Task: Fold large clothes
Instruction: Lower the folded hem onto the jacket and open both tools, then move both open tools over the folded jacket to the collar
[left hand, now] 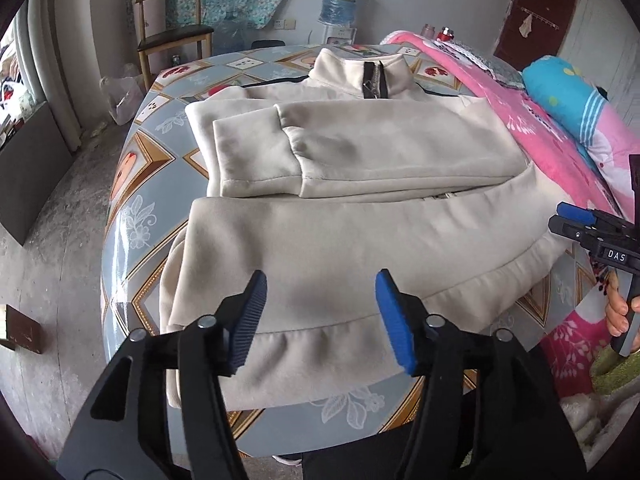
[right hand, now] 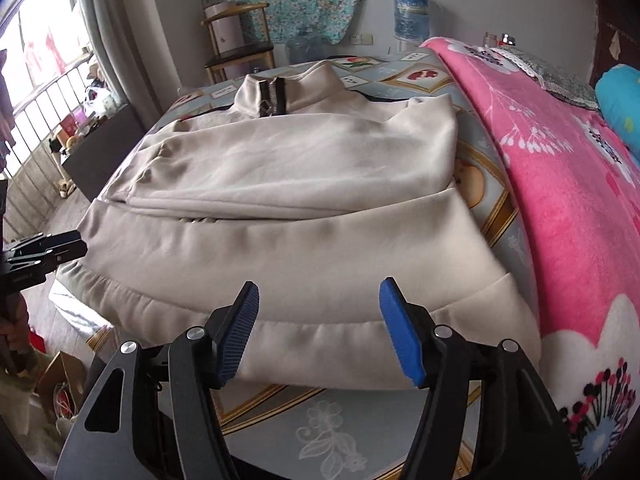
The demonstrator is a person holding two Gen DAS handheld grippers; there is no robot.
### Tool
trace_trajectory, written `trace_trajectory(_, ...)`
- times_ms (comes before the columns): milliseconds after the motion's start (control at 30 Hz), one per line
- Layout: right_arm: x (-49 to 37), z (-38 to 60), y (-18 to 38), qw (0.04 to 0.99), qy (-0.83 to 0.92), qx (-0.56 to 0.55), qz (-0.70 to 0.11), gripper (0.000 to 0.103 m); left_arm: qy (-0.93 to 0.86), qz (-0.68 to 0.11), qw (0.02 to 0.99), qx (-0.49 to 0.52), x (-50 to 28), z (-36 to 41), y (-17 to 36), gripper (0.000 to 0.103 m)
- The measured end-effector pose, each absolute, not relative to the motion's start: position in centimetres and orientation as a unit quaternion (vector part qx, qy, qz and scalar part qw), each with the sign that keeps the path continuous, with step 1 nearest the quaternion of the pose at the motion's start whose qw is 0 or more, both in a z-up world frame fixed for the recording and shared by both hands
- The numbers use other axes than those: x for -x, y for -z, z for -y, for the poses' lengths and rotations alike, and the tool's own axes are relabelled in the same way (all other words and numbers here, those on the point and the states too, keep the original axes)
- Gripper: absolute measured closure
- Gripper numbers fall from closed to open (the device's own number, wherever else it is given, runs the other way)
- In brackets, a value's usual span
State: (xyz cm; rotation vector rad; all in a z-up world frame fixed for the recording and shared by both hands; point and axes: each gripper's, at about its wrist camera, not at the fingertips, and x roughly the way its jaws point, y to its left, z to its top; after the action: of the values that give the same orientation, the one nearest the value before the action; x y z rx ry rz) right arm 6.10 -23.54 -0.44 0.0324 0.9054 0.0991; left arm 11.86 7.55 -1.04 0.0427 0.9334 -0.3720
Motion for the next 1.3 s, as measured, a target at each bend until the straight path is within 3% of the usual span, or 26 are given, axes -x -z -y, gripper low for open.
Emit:
trace_trajectory(33, -6.0, 23.1, 1.2, 0.895, -0.044, -0.008, -0.443, 0.036, 0.174, -0.446, 0.877, -0.034, -11.5, -7.2, 1.3, 0.035)
trace_trajectory(133, -5.7, 22.3, 3.1, 0.898, -0.034, 0.022, -0.439, 0.032, 0.145, -0.460, 0.872, -0.088, -11.2, -6.4, 3.0, 0.033)
trace_trajectory(433, -4.7, 18.9, -0.7, 0.913, -0.086, 0.010, -0.398, 0.032, 0.189, -0.409, 0.890, -0.072, -9.4, -4.1, -0.5, 0.033)
trace_trajectory(600, -5.3, 15.9, 2.5, 0.899, -0.101, 0.041, -0.424, 0.032, 0.194, -0.440, 0.869, -0.116, -9.1, 0.2, 2.6, 0.033)
trace_trajectory(667, -5.3, 15.5, 3.3, 0.903, -0.093, 0.054, -0.416, 0.032, 0.189, -0.441, 0.873, -0.089, -9.3, -0.2, 3.6, 0.030)
trace_trajectory(933, -4.5, 16.4, 0.3, 0.911, -0.110, 0.013, -0.397, 0.032, 0.214, -0.418, 0.879, -0.082, -8.9, 0.3, 1.3, 0.030)
trace_trajectory(1100, -5.2, 16.1, 3.1, 0.901, -0.114, 0.016, -0.417, 0.031, 0.196, -0.445, 0.869, -0.089, -10.1, 1.2, 3.7, 0.029)
trace_trajectory(1300, -4.7, 17.7, 0.5, 0.914, -0.080, 0.025, -0.397, 0.031, 0.191, -0.426, 0.881, -0.073, -9.8, -0.7, 1.4, 0.029)
